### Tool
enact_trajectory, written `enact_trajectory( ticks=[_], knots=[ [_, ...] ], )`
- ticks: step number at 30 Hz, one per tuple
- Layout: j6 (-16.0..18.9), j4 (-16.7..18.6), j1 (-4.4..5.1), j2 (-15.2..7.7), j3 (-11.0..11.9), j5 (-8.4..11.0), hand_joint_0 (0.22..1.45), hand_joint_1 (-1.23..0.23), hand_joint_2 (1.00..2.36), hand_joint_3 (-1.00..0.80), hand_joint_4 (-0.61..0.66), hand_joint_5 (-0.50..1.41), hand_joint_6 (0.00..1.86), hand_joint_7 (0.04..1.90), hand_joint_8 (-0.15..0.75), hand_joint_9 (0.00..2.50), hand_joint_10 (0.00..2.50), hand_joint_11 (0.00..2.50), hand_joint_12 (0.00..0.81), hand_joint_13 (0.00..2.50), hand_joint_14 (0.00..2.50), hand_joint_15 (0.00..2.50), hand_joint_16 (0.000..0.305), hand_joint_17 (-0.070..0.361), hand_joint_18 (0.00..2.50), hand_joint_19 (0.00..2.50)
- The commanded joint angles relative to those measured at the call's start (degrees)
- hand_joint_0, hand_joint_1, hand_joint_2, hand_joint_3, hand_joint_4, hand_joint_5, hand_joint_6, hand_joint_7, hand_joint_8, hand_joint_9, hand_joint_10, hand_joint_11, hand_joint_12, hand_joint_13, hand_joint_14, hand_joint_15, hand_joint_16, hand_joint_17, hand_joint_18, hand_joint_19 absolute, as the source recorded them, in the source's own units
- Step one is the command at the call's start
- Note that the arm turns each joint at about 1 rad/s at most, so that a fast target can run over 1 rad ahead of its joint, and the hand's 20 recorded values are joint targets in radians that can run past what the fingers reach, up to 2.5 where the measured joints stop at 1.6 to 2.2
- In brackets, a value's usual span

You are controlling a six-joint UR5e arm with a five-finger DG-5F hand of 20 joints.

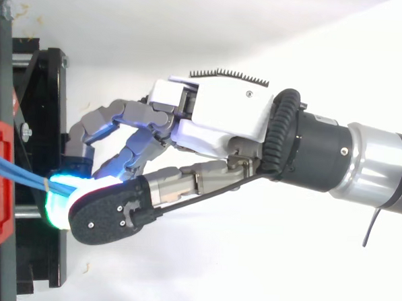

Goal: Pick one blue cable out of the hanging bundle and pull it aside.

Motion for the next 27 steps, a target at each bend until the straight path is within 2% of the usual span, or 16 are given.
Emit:
enact_trajectory(
  ticks=[1,7,13,18,19,22,27],
  knots=[
    [-0.14,-0.22,-0.17,-0.04,0.25,0.02,0.51,-0.62,1.00,-0.46,0.20,-0.19,0.84,0.85,0.354,0.96,0.01,1.02,0.386,0.85,0.02,0.54,0.057,0.128,0.88,0.54],
    [-1.98,-2.16,-0.43,-0.04,0.25,-0.15,0.53,-0.58,1.01,-0.33,0.17,-0.19,0.87,0.95,0.351,0.95,0.01,1.02,0.385,0.83,0.02,0.55,0.056,0.127,0.86,0.56],
    [-2.77,-2.42,-0.70,-0.04,0.51,-0.33,0.55,-0.60,1.01,-0.36,0.19,-0.19,0.87,0.93,0.349,0.95,0.02,1.00,0.378,0.84,0.02,0.55,0.055,0.123,0.85,0.55],
    [-5.50,-4.36,-0.70,-0.04,2.53,-0.06,0.58,-0.65,1.01,-0.35,0.19,-0.20,0.89,0.93,0.340,0.93,0.01,1.00,0.368,0.85,0.02,0.55,0.053,0.120,0.87,0.54],
    [-5.94,-5.85,-0.70,-0.04,3.41,-0.06,0.61,-0.67,1.02,-0.28,0.18,-0.20,0.93,0.96,0.340,0.96,0.01,1.03,0.363,0.86,0.02,0.54,0.052,0.118,0.87,0.53],
    [-6.11,-7.34,-0.70,-0.04,4.73,0.02,0.62,-0.69,1.02,-0.16,0.13,-0.19,0.95,1.02,0.342,0.99,0.01,1.05,0.360,0.88,0.02,0.54,0.052,0.116,0.90,0.52],
    [-6.20,-7.52,-0.61,-0.04,4.99,0.11,0.65,-0.75,1.02,-0.09,0.08,-0.16,0.96,1.14,0.351,1.10,0.01,1.11,0.356,0.91,0.02,0.54,0.050,0.112,0.93,0.51]
  ],
)
